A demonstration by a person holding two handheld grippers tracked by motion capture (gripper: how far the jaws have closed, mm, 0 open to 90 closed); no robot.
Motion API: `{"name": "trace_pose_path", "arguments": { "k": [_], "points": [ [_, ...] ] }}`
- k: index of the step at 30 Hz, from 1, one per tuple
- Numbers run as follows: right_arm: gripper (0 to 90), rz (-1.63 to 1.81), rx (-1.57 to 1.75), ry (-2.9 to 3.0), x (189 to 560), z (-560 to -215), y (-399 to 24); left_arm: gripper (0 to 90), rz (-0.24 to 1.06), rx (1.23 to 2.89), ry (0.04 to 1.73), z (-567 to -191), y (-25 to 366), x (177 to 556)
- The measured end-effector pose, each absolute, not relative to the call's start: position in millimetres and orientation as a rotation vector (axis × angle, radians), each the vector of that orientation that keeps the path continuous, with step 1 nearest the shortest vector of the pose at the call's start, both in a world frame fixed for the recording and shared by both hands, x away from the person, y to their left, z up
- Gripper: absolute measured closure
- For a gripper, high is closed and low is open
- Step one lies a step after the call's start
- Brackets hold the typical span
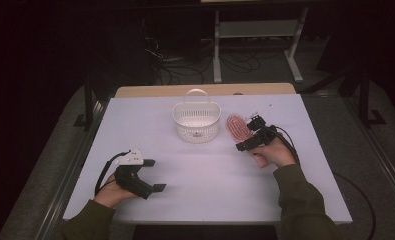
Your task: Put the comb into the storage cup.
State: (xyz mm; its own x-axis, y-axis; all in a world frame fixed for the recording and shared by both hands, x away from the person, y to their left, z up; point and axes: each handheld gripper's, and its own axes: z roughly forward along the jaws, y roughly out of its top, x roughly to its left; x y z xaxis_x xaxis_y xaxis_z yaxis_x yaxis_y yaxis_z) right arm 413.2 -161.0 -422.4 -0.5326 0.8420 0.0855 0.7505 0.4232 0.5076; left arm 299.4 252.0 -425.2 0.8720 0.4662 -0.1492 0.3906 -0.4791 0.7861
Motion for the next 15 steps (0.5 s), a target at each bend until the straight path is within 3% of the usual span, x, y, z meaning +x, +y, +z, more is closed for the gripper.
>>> {"name": "trace_pose_path", "arguments": {
  "k": [15],
  "points": [
    [12.8,0.700,1.428,2.502,413.1,-424.9,-161.4,0.0,0.105,2.130,0.617,-425.4,251.7,299.4]
  ]
}}
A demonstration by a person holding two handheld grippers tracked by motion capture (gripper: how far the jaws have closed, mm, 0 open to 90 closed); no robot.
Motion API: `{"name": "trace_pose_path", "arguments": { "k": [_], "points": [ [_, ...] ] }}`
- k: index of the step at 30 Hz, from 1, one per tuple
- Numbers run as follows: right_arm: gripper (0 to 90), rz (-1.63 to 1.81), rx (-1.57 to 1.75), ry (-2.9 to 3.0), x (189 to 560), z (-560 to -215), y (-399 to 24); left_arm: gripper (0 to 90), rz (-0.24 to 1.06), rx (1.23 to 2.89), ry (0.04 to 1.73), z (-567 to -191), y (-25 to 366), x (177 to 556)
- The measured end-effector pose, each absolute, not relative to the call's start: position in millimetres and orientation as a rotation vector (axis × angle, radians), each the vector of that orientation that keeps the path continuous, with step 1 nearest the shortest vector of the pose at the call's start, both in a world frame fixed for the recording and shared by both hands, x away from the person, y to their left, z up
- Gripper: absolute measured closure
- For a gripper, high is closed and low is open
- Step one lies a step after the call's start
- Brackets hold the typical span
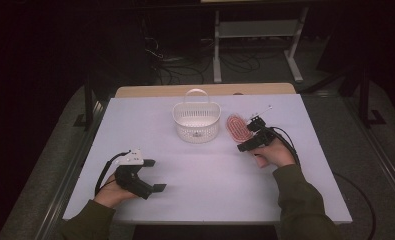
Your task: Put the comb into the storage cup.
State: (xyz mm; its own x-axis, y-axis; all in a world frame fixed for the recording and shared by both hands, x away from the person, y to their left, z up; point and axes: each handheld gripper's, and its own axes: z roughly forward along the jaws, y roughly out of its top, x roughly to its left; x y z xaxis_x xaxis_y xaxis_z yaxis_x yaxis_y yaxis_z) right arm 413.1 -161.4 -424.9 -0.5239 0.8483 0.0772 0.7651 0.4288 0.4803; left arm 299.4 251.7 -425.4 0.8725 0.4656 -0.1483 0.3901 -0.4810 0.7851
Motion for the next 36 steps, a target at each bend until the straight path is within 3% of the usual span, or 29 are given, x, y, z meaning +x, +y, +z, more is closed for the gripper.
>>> {"name": "trace_pose_path", "arguments": {
  "k": [23,36],
  "points": [
    [44.2,0.653,1.491,2.476,414.9,-424.9,-164.3,0.0,0.105,2.129,0.622,-425.5,252.0,299.6],
    [55.5,0.604,1.490,2.495,415.6,-428.0,-161.0,0.1,0.104,2.127,0.623,-425.6,251.9,299.6]
  ]
}}
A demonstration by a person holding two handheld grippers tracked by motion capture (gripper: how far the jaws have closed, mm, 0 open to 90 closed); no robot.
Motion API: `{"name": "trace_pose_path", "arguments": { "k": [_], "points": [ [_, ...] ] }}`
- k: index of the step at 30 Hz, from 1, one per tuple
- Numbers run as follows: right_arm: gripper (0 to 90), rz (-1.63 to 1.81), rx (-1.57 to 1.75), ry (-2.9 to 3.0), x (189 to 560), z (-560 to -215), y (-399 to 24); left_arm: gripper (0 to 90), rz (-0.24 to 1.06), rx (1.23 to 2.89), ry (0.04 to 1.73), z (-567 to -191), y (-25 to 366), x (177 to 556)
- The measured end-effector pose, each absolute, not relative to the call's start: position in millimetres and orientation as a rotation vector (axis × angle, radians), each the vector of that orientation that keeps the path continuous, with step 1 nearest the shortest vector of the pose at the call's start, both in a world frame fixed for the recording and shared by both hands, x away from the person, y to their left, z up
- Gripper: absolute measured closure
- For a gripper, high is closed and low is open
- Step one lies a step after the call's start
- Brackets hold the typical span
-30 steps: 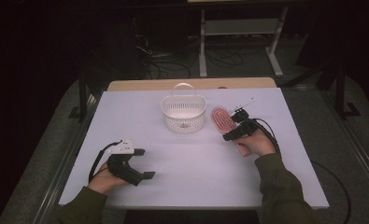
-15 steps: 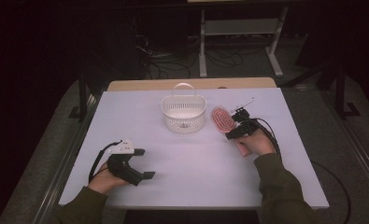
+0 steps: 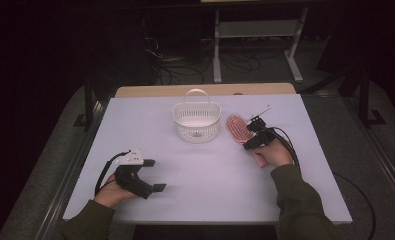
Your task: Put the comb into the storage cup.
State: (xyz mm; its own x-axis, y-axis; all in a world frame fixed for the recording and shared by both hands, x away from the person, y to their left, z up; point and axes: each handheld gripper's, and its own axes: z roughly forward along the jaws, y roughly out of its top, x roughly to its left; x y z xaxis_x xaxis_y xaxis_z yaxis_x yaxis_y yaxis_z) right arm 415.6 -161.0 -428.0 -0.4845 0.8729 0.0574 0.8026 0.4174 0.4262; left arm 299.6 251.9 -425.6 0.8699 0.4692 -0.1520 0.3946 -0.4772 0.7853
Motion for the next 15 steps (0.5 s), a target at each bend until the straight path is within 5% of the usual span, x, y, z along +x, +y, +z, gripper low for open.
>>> {"name": "trace_pose_path", "arguments": {
  "k": [15],
  "points": [
    [59.6,0.586,1.497,2.475,416.9,-429.2,-159.0,0.1,0.104,2.128,0.625,-425.7,251.9,299.7]
  ]
}}
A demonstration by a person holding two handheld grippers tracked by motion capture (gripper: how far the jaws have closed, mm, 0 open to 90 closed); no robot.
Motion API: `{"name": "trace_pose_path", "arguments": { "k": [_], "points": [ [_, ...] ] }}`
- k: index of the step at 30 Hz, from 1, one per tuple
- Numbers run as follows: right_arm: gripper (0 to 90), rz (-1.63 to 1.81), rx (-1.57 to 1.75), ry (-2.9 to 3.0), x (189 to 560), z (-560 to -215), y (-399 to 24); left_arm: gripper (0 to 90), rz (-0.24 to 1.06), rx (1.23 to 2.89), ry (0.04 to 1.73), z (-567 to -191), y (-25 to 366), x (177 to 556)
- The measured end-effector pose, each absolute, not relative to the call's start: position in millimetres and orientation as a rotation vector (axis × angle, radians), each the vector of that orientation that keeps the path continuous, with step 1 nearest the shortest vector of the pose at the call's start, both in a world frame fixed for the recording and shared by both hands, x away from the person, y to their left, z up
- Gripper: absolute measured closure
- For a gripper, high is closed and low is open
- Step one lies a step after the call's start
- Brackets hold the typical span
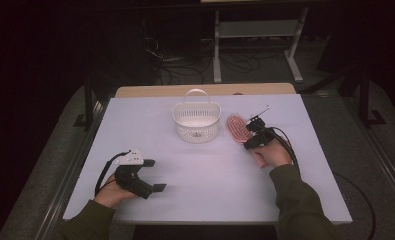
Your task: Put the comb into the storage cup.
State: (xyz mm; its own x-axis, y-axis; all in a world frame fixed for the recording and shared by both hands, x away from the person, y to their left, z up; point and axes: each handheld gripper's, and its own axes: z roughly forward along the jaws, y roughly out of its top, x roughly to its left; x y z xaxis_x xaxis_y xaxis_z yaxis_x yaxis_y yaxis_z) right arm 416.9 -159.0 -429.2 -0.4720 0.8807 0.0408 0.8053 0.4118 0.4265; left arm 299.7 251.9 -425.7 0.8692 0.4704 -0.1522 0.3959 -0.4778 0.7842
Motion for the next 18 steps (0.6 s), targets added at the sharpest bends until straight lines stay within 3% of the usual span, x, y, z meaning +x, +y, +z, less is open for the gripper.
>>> {"name": "trace_pose_path", "arguments": {
  "k": [18],
  "points": [
    [67.0,0.553,1.527,2.451,417.8,-428.9,-157.4,0.1,0.104,2.130,0.627,-426.1,251.9,299.8]
  ]
}}
